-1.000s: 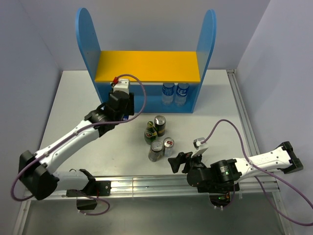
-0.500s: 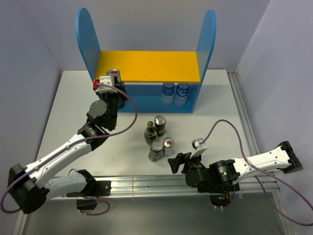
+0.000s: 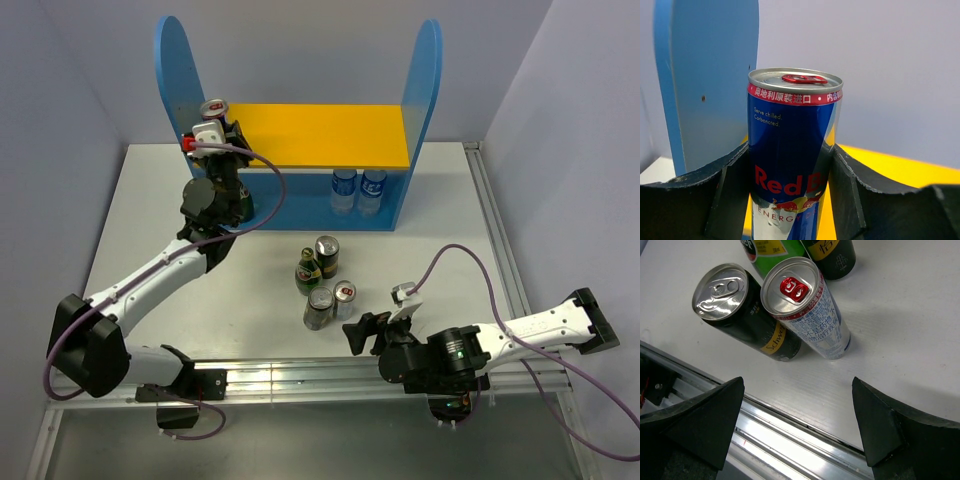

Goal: Place and organize the beverage onto the shelf

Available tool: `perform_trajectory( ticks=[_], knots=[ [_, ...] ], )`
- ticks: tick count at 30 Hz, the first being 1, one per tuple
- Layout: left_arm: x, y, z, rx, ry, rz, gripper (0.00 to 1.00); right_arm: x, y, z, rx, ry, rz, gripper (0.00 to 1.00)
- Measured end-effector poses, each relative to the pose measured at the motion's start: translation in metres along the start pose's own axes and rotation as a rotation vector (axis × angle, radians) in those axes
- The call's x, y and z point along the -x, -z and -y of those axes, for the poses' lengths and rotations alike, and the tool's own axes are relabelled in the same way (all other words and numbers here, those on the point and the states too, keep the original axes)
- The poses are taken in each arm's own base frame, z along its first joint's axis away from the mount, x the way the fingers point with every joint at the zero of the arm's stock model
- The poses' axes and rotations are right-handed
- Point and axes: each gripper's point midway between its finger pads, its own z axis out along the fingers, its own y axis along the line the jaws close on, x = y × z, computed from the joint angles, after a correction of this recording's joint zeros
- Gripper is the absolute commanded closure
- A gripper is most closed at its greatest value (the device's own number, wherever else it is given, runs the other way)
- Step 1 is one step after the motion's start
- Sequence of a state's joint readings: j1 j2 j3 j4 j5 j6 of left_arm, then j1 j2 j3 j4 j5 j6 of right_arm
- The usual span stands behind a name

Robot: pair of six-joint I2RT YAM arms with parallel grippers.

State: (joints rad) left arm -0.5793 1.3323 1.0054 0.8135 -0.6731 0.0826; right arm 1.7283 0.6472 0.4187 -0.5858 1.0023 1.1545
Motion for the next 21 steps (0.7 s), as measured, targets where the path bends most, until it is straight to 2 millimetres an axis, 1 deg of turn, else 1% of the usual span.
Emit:
perform_trajectory(
  ticks=[3, 6, 8, 10, 12, 16, 21],
  knots=[
    [0.012, -0.003, -0.001, 0.0, 0.028, 0.046, 1.0, -0.002, -0.001, 0.001, -0.006, 0.012, -0.003, 0.04],
    [0.017, -0.009, -0.006, 0.006, 0.043, 0.085, 1.0, -0.003, -0.001, 0.001, -0.009, 0.016, -0.004, 0.05],
    [0.016, -0.012, -0.014, 0.017, 0.056, 0.126, 1.0, -0.002, -0.001, 0.001, -0.008, 0.015, -0.004, 0.05],
    [0.007, -0.013, -0.021, 0.032, 0.058, 0.144, 1.0, -0.002, -0.001, 0.001, -0.005, 0.01, -0.002, 0.05],
    [-0.009, -0.016, -0.024, 0.043, 0.046, 0.139, 1.0, 0.001, 0.0, 0.0, 0.002, -0.003, 0.0, 0.05],
    [-0.048, -0.023, -0.018, 0.027, 0.007, 0.097, 1.0, 0.006, 0.003, -0.003, 0.022, -0.036, 0.008, 0.05],
    [-0.051, -0.03, -0.015, 0.018, 0.022, 0.132, 1.0, 0.009, 0.004, -0.004, 0.033, -0.053, 0.012, 0.05]
  ],
)
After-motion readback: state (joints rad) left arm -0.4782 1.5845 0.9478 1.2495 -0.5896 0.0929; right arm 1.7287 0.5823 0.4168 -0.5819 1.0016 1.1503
